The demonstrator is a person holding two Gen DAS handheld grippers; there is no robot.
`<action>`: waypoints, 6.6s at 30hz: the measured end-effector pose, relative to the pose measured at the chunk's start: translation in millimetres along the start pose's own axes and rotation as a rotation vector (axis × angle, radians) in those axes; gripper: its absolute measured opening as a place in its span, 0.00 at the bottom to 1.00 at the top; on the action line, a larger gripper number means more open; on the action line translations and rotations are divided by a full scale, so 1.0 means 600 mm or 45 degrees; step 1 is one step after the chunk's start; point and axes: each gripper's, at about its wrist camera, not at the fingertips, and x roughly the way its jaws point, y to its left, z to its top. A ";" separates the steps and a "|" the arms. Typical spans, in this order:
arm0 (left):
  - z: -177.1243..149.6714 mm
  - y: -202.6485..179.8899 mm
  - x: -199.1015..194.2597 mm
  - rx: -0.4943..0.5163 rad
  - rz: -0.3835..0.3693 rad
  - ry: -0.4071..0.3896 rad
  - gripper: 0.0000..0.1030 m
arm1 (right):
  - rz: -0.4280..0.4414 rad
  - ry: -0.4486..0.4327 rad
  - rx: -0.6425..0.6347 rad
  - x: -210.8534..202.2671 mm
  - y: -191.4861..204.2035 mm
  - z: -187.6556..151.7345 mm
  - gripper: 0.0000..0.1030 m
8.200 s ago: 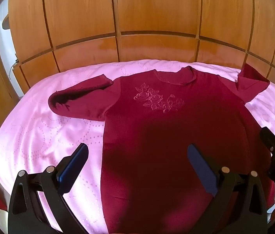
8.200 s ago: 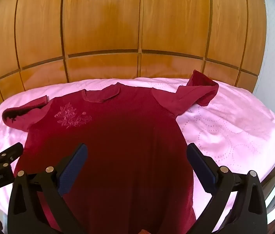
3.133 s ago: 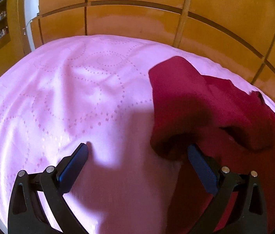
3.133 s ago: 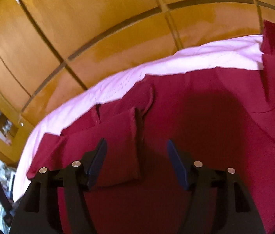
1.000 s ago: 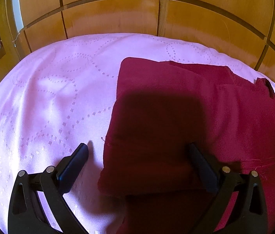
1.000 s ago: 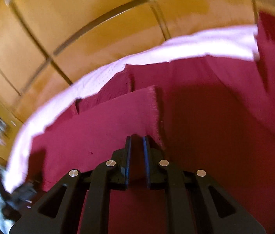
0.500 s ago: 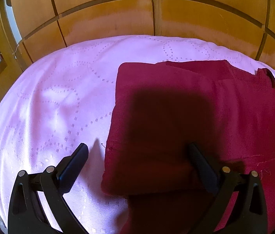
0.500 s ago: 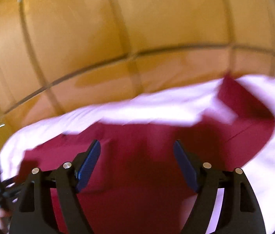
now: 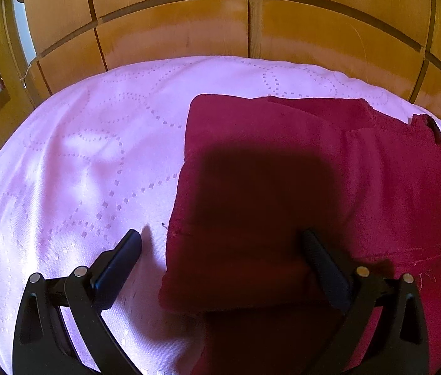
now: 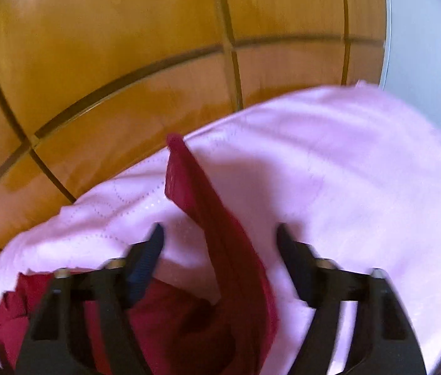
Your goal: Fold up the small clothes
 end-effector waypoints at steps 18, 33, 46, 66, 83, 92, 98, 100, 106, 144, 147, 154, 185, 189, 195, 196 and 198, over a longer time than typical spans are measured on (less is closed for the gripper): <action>0.003 0.007 0.002 -0.011 -0.016 0.011 0.98 | 0.268 -0.017 0.657 -0.023 -0.260 -0.158 0.49; 0.003 0.014 -0.002 -0.071 -0.041 0.064 0.98 | 0.391 -0.085 0.851 -0.034 -0.292 -0.159 0.07; 0.005 0.043 -0.042 -0.118 -0.168 0.019 0.98 | 0.421 -0.193 0.541 -0.173 -0.181 -0.083 0.07; -0.041 0.128 -0.110 -0.266 -0.288 -0.080 0.98 | 0.879 0.018 0.076 -0.217 0.226 -0.148 0.07; -0.058 0.112 -0.113 -0.247 -0.322 -0.042 0.98 | 0.731 0.197 -0.537 -0.136 0.405 -0.369 0.52; -0.035 0.042 -0.125 -0.189 -0.425 -0.052 0.98 | 0.842 0.111 -0.429 -0.170 0.277 -0.375 0.52; -0.010 -0.014 -0.130 -0.176 -0.589 -0.061 0.98 | 0.802 0.097 -0.133 -0.151 0.172 -0.342 0.52; 0.001 -0.026 -0.119 -0.171 -0.588 -0.046 0.98 | 0.779 0.093 -0.031 -0.136 0.149 -0.326 0.52; 0.033 -0.066 -0.055 -0.105 -0.483 0.084 0.97 | 0.815 0.144 0.472 -0.062 0.065 -0.289 0.50; 0.029 -0.128 -0.083 0.110 -0.590 -0.057 0.00 | 0.778 -0.077 0.323 -0.051 0.054 -0.282 0.22; 0.044 -0.116 -0.113 0.081 -0.578 -0.146 0.00 | 0.791 -0.118 0.320 -0.060 0.050 -0.284 0.22; 0.024 -0.094 -0.033 0.052 -0.443 0.040 0.00 | 0.739 -0.004 0.364 -0.037 0.046 -0.282 0.28; 0.014 -0.139 -0.026 0.222 -0.429 -0.034 0.06 | 0.307 0.031 -0.322 -0.024 0.169 -0.251 0.31; 0.015 -0.129 -0.037 0.198 -0.424 -0.047 0.32 | 0.324 0.010 -0.310 -0.027 0.165 -0.255 0.31; -0.023 -0.064 -0.108 0.140 -0.469 -0.117 0.80 | 0.390 -0.152 -0.200 -0.112 0.122 -0.262 0.32; -0.030 -0.054 -0.114 0.132 -0.476 -0.119 0.80 | 0.405 -0.135 -0.192 -0.124 0.114 -0.268 0.32; -0.054 -0.026 -0.128 0.110 -0.490 -0.107 0.81 | 0.447 -0.086 -0.169 -0.141 0.099 -0.281 0.32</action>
